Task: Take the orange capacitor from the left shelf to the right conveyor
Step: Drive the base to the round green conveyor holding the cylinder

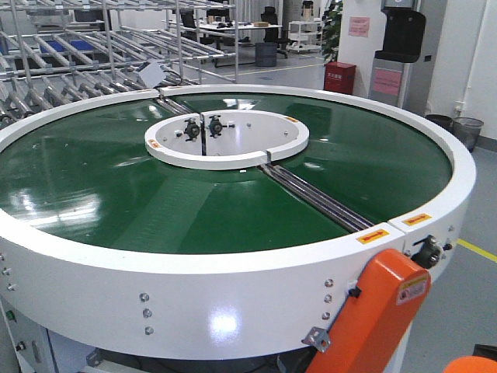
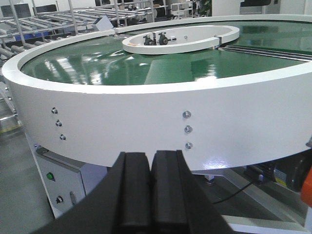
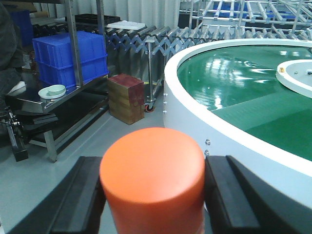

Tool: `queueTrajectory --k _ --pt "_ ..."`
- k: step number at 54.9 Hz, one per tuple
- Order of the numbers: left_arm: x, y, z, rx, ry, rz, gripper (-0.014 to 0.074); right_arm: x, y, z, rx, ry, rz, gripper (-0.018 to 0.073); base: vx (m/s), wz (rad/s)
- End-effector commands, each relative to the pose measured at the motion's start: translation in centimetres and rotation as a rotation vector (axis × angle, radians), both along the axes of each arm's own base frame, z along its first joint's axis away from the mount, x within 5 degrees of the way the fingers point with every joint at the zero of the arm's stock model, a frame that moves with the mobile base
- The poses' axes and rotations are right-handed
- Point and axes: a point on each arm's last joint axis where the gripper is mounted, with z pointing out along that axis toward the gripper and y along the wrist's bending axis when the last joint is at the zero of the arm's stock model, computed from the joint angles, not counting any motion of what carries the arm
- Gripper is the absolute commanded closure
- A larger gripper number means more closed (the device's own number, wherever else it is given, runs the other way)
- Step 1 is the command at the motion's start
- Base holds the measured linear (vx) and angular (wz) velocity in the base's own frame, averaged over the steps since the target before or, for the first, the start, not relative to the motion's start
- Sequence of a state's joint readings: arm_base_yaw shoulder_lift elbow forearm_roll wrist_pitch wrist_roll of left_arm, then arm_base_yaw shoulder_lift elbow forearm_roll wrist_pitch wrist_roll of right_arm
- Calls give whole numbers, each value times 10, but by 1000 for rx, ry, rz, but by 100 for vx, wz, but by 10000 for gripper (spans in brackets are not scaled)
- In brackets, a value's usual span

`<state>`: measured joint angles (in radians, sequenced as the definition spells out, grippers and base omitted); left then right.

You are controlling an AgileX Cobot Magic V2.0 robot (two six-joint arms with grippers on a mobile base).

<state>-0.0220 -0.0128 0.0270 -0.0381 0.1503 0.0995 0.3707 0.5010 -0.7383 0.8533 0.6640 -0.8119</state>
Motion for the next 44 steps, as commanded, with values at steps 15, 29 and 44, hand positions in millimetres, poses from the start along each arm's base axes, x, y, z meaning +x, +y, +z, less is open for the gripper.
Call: queueTrajectory --k 15,29,44 --pt "1 0 -3 -7 -63 -3 602 1 -2 13 63 -48 -33 232 19 6" --pt "1 0 -3 -7 -63 -3 602 1 -2 13 63 -48 -33 232 24 -1" --pt "1 0 -3 -7 -63 -3 602 1 -2 13 63 -48 -33 232 25 -2"
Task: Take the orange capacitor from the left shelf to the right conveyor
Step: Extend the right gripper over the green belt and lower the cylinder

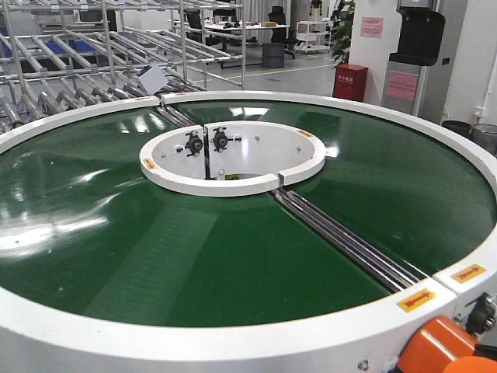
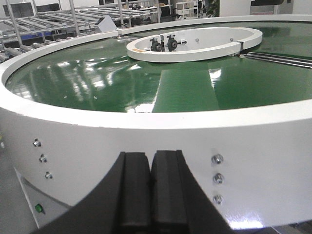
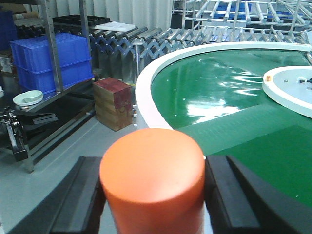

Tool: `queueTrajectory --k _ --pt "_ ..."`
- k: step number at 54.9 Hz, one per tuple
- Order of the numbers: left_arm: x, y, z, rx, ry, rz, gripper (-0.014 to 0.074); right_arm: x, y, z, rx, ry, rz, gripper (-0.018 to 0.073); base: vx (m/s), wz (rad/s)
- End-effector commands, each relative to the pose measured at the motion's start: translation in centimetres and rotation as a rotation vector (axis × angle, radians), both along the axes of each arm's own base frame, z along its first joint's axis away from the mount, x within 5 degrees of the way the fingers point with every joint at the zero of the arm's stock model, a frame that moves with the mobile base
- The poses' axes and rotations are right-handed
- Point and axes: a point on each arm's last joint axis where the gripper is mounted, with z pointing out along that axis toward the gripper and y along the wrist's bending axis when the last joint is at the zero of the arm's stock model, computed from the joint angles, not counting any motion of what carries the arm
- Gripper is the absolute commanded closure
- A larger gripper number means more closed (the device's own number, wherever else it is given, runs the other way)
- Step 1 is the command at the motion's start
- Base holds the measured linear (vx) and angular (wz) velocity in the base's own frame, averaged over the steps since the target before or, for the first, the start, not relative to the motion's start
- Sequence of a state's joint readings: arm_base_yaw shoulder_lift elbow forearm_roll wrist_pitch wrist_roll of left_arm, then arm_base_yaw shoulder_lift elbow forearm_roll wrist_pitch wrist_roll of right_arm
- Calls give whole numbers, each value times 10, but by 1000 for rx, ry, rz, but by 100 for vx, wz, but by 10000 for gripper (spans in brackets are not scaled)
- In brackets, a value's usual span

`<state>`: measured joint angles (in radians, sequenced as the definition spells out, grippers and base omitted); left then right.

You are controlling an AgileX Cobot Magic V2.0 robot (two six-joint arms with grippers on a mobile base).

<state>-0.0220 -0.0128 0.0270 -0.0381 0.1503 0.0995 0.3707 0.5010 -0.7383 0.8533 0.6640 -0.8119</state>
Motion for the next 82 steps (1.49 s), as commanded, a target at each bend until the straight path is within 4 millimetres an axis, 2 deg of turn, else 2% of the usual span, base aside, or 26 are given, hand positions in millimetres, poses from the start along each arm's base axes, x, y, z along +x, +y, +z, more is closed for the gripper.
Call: queueTrajectory --k 1,82 --pt "1 0 -3 -7 -63 -3 602 1 -2 13 63 -48 -33 232 24 -1" --pt "1 0 -3 -7 -63 -3 602 1 -2 13 63 -48 -33 232 17 4"
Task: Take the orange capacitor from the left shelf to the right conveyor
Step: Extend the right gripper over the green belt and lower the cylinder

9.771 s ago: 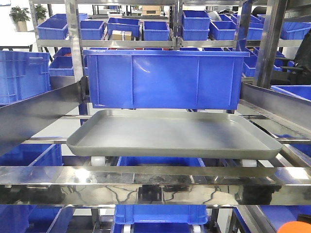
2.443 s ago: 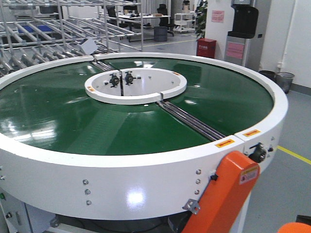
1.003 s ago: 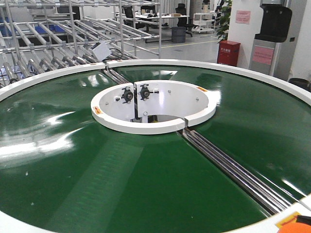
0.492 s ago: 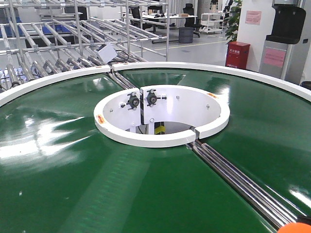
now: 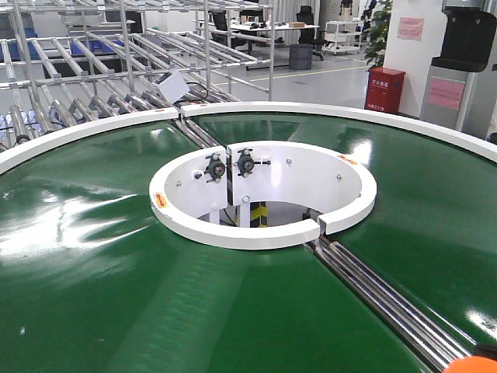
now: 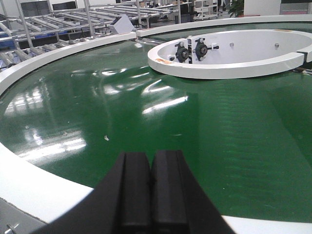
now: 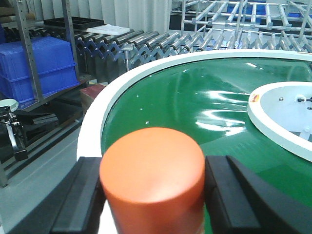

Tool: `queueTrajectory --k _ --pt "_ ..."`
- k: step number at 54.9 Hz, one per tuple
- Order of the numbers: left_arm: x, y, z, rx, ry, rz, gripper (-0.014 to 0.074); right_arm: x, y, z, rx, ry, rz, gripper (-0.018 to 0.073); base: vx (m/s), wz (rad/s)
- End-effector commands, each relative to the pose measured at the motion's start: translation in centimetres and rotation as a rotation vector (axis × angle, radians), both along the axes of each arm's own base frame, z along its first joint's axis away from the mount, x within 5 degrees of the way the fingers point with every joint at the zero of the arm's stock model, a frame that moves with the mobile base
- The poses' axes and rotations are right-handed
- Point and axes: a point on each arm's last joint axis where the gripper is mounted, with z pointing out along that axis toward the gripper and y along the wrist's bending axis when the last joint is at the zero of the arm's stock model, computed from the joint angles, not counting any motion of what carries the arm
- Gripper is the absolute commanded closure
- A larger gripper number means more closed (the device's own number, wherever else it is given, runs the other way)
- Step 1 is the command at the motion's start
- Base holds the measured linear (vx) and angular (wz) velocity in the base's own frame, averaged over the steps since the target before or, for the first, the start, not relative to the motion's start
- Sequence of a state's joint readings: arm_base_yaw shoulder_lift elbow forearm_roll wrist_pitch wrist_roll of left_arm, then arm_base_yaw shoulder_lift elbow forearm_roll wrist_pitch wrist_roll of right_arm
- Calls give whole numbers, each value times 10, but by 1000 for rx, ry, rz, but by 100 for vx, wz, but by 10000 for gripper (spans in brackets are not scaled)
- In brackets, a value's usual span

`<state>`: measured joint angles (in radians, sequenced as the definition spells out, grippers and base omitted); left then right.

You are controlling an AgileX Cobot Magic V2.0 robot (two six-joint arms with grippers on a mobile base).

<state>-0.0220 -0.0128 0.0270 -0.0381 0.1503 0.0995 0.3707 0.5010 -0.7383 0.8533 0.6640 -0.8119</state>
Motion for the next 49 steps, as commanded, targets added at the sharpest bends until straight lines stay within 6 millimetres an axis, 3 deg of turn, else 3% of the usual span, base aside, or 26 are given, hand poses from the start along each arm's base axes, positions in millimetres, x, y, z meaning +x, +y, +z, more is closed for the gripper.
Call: queueTrajectory --k 1,49 --pt "1 0 -3 -7 -63 -3 602 1 -2 13 63 -48 -33 232 5 1" --pt "1 0 -3 -7 -63 -3 602 1 -2 13 63 -48 -33 232 1 0"
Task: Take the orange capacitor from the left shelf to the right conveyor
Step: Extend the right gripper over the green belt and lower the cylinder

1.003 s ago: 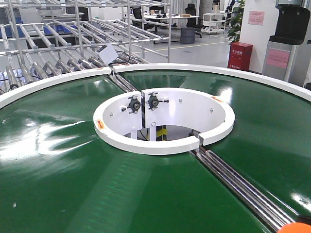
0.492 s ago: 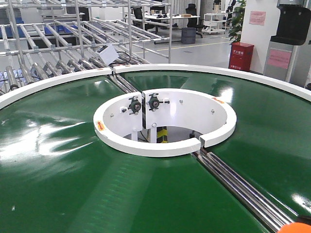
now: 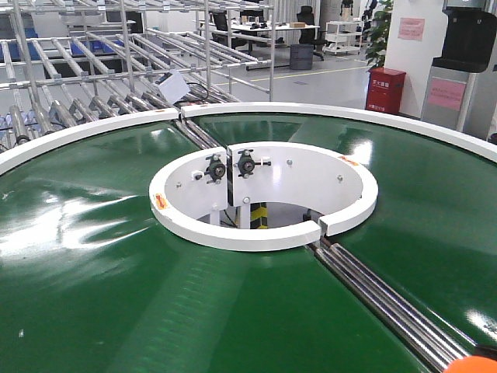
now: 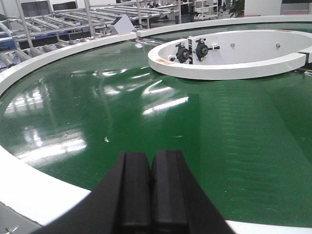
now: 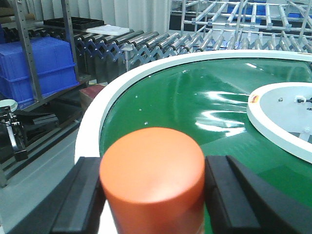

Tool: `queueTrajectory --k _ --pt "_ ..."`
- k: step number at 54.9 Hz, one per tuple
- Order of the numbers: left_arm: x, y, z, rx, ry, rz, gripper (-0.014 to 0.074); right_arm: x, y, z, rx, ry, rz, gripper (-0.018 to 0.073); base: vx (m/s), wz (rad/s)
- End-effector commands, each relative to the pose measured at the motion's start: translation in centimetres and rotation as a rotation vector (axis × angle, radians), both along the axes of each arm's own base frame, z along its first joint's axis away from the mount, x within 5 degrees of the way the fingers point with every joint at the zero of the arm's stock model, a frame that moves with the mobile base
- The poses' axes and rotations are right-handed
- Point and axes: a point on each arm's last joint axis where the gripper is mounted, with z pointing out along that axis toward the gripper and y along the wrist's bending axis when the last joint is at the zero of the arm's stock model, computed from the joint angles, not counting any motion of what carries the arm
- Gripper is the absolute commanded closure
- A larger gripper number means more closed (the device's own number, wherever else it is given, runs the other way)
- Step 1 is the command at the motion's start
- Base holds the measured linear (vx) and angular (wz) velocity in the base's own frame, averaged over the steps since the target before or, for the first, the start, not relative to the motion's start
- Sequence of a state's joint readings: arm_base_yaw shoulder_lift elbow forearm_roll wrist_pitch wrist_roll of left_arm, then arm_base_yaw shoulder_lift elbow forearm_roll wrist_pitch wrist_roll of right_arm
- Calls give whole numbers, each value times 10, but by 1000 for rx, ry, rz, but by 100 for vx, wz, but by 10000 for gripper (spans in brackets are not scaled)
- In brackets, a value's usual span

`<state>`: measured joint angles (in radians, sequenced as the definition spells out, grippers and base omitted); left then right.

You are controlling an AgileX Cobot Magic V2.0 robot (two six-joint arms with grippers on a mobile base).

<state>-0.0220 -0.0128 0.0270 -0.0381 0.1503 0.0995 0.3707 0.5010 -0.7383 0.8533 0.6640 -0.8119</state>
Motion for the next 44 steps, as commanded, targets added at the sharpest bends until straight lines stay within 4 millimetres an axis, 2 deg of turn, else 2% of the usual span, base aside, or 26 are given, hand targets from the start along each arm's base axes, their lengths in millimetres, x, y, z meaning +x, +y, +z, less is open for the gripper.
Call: queueTrajectory --k 1,32,38,44 --pt "1 0 -3 -7 -63 -3 602 1 -2 13 63 -48 -33 232 0 0" --pt "1 0 -3 -7 -63 -3 602 4 -4 16 65 -82 -70 232 0 0" --pt "1 0 -3 -7 -63 -3 602 18 -8 19 89 -109 -170 232 0 0" --pt "1 0 -3 -7 -63 -3 602 42 -9 20 116 -117 -276 232 0 0"
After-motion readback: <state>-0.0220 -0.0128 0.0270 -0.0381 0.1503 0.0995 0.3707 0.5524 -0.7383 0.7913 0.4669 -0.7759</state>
